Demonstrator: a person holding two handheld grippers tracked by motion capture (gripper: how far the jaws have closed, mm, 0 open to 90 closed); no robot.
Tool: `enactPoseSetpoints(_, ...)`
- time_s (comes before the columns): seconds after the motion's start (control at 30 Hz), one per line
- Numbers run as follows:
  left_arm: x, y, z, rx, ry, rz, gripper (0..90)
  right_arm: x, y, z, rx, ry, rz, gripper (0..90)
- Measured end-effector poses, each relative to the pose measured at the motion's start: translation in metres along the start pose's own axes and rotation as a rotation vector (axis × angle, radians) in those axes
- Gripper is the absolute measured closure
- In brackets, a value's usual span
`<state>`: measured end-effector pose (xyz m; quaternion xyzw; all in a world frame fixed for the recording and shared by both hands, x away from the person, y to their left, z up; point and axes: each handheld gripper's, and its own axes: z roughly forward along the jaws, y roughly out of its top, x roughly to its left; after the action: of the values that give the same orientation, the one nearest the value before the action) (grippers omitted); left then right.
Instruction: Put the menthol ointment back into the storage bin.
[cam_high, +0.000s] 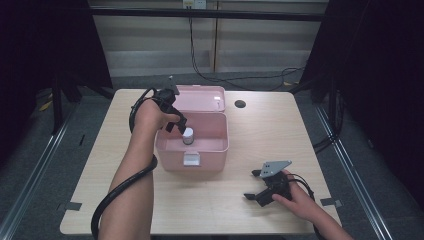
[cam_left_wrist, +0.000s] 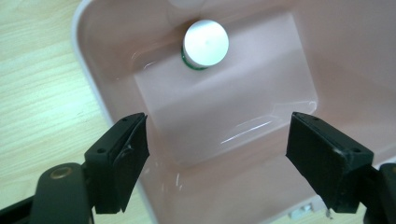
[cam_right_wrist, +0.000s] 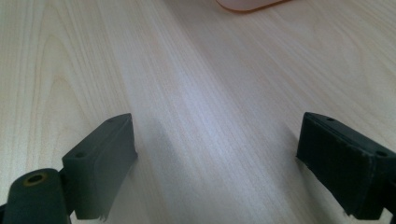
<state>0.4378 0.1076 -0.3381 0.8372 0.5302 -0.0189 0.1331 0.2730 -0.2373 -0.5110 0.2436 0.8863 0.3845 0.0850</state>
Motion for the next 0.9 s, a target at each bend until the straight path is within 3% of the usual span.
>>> enactPoseSetpoints(0.37, 0.014, -0.013, -0.019, -0.027, 0.0, -0.017, 20.8, 0.0, 0.0, 0.0, 0.0, 0.0, -0.001, 10.9)
enactPoseSetpoints(0.9, 0.04, -0.04, -0.028, -0.057, -0.012, -0.07, 21.4, 0.0, 0.0, 0.0, 0.0, 0.0, 0.0, 10.8)
